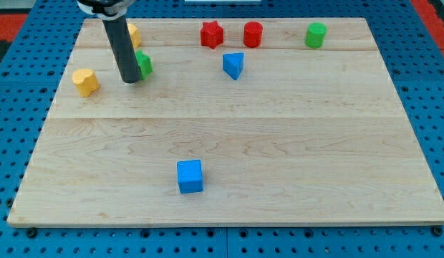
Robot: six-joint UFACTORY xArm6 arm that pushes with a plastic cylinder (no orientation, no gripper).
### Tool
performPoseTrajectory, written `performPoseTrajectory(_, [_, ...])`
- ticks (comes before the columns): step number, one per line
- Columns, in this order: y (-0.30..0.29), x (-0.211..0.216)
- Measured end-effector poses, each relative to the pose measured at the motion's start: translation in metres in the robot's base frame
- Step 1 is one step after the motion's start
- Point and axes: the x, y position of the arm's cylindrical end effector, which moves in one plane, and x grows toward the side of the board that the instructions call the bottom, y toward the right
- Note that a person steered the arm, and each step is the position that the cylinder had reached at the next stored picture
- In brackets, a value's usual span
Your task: Push the green star in between the yellow hexagon and red star
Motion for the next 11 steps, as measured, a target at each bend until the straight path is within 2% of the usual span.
performPoseTrajectory(2, [0.029, -0.037])
performPoseTrajectory(6, [0.0, -0.055])
performPoseTrajectory(8, [0.053, -0.087])
performPoseTrajectory(9, [0.066, -0.085])
performPoseTrajectory(11, [0.056, -0.039])
